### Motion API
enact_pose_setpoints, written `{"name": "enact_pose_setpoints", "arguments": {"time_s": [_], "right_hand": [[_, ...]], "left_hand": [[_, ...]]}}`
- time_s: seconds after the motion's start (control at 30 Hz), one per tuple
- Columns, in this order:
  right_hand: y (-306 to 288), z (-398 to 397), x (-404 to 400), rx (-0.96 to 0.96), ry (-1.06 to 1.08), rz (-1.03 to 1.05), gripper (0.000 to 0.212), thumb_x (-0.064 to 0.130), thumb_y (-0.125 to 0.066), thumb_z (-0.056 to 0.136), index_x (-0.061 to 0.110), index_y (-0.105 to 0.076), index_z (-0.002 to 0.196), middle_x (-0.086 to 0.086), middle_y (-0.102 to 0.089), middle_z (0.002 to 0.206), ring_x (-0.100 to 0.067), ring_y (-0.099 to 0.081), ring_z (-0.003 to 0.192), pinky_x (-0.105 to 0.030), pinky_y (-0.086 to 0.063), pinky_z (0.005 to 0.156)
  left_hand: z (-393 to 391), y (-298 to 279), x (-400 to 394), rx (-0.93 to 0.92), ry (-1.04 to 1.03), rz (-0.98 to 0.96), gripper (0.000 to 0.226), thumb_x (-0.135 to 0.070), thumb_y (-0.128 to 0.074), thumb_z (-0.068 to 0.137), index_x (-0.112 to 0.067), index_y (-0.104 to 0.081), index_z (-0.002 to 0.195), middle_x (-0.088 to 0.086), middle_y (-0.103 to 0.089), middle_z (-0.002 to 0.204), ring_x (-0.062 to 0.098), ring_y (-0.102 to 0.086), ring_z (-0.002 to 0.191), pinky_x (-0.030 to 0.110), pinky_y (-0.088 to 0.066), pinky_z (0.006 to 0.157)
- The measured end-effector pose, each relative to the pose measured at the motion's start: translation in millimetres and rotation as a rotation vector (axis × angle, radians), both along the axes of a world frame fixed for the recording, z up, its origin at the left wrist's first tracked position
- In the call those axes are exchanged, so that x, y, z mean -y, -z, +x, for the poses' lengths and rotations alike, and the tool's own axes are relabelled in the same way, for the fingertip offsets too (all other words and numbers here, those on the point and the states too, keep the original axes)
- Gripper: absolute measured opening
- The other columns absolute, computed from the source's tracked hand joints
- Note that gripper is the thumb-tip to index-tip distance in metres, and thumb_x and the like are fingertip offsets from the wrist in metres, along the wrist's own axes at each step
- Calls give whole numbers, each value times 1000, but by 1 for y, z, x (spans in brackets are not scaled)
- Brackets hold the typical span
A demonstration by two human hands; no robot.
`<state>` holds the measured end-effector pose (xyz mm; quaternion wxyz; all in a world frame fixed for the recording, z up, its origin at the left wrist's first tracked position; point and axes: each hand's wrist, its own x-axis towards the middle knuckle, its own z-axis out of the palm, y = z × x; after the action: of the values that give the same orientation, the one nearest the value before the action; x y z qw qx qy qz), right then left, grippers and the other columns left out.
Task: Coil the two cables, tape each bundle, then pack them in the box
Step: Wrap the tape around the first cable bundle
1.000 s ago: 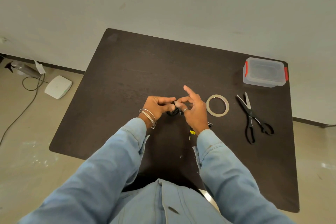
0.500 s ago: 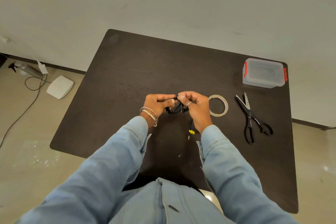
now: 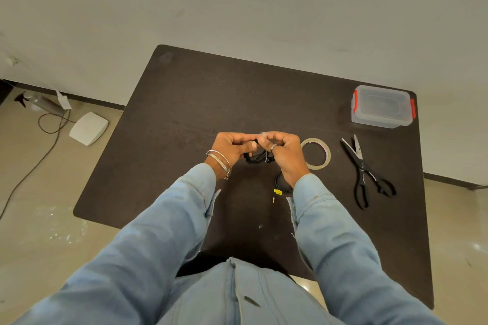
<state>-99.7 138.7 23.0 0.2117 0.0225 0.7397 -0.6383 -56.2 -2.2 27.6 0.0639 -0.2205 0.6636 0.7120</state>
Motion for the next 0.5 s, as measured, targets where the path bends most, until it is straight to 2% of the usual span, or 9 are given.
{"name": "enact_pose_setpoints", "arguments": {"time_s": [0.07,0.17,0.27,0.33,0.5], "right_hand": [[-2,0,0,-2,1,-16,12,13,-70,83,24,-75,80,-15,-73,91,-28,-65,88,-48,-53,89],[-4,1,-1,-11,9,-37,14,8,-69,84,21,-75,83,-11,-73,89,-31,-68,92,-45,-54,89],[-5,2,-2,7,10,-67,15,6,-68,84,19,-75,84,-10,-74,86,-28,-69,88,-41,-55,88],[-6,2,-3,20,4,-86,15,3,-68,84,17,-75,86,-7,-73,84,-21,-69,84,-36,-55,86],[-10,1,-4,96,29,-107,15,1,-72,78,15,-75,83,-1,-74,81,-11,-68,82,-22,-50,80]], "left_hand": [[-1,0,0,-8,2,13,25,6,-65,80,-12,-72,96,12,-71,85,31,-61,83,43,-54,84],[-1,-1,-2,-18,8,16,27,7,-65,80,-8,-70,102,0,-73,73,27,-62,79,34,-56,75],[-1,-3,-4,-34,31,-19,33,7,-63,81,-4,-64,112,-8,-73,68,9,-69,70,23,-57,72],[-1,-4,-3,-34,40,-44,40,7,-65,81,-4,-59,119,-8,-72,65,4,-68,66,18,-56,69],[1,-1,-2,-33,64,-127,44,0,-70,79,-12,-57,119,-6,-73,74,9,-69,74,24,-55,78]]}}
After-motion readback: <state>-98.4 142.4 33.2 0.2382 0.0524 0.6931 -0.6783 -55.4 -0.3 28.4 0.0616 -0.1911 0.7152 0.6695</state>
